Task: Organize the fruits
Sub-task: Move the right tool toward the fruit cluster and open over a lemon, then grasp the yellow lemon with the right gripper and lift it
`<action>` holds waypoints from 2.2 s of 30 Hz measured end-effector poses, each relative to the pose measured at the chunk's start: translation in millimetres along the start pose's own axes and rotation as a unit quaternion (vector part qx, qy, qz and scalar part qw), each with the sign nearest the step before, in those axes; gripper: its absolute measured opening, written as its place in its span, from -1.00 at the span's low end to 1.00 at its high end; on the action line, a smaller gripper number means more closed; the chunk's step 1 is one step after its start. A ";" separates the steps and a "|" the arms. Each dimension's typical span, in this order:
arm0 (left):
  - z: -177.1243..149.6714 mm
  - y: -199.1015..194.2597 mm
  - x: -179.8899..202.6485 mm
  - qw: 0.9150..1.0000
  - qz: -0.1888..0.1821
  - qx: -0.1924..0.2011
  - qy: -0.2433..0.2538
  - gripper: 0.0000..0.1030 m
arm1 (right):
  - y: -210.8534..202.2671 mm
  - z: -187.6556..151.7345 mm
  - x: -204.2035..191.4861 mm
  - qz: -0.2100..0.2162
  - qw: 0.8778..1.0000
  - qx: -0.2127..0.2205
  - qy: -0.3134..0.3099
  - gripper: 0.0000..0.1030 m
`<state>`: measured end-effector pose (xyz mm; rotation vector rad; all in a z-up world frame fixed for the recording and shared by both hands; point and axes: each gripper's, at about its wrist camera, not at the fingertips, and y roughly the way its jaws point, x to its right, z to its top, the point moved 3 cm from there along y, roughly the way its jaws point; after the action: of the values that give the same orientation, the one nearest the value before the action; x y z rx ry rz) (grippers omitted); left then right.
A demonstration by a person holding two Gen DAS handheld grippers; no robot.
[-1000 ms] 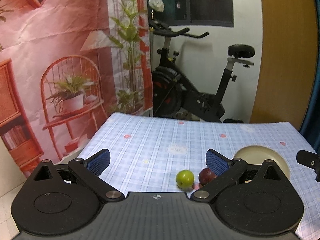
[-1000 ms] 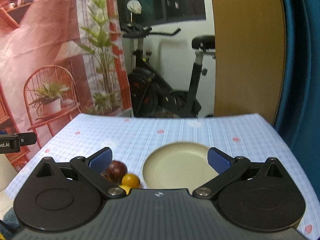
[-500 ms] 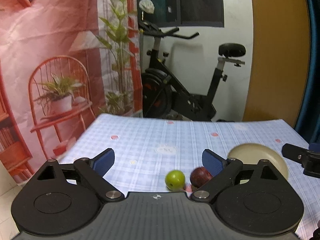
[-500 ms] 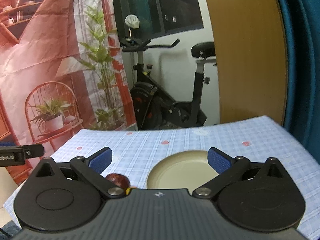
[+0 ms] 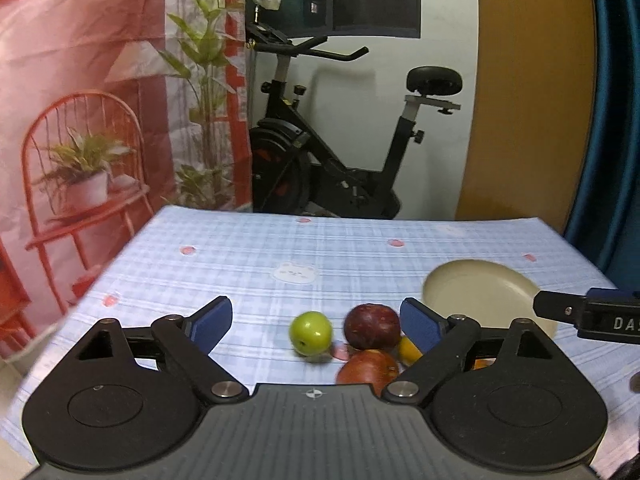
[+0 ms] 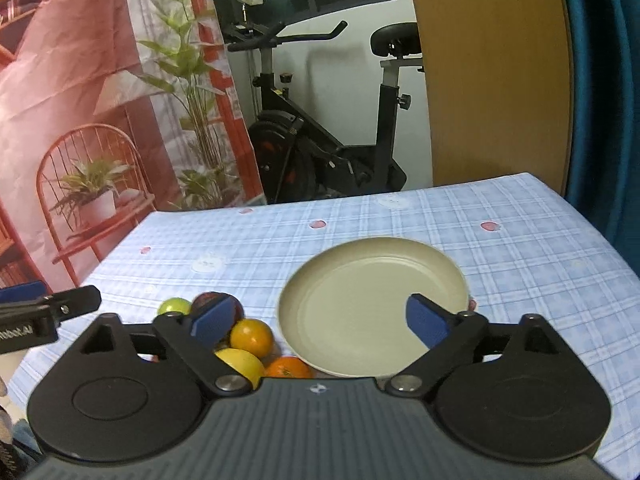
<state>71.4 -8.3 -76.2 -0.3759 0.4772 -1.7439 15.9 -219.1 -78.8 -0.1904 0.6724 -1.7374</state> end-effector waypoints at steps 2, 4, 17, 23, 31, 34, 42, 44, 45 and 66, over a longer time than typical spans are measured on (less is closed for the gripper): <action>-2.8 2.9 -0.3 1.000 -0.013 -0.013 -0.009 0.78 | -2.4 -0.2 1.9 0.003 1.000 0.004 -0.011 0.77; -5.3 5.9 1.1 0.999 -0.019 -0.026 -0.008 0.78 | -4.5 -1.7 3.4 0.006 1.000 0.007 -0.025 0.77; -8.3 7.1 -1.4 0.998 -0.008 -0.055 -0.019 0.79 | -14.7 -7.8 9.2 0.028 0.999 0.004 -0.029 0.86; -16.9 10.6 8.6 0.997 -0.018 -0.077 -0.003 0.80 | -6.2 -21.0 9.1 0.065 0.997 -0.041 -0.021 0.86; -23.8 19.1 13.0 0.995 -0.025 -0.094 -0.003 0.77 | 7.7 -35.7 6.9 0.097 0.990 -0.096 -0.021 0.61; -26.4 22.8 24.4 0.994 -0.050 -0.098 0.022 0.68 | 13.0 -40.8 2.1 0.120 0.985 -0.119 -0.020 0.43; -26.1 40.8 50.4 0.985 -0.110 -0.115 0.071 0.10 | 22.5 -51.0 -7.5 0.129 0.978 -0.159 -0.037 0.18; -25.0 45.4 53.8 0.982 -0.131 -0.119 0.068 0.10 | 24.6 -53.1 -7.7 0.125 0.977 -0.166 -0.039 0.18; -25.2 47.6 56.1 0.980 -0.141 -0.121 0.068 0.10 | 25.6 -54.3 -7.9 0.125 0.977 -0.168 -0.040 0.18; -51.0 76.5 100.2 0.946 -0.247 -0.190 0.088 0.01 | 40.9 -67.9 -12.7 0.133 0.972 -0.187 -0.053 0.13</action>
<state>88.6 -114.6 -159.3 -0.6606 0.9162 -2.1814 22.2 -189.9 -153.3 -0.4301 0.8996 -1.3254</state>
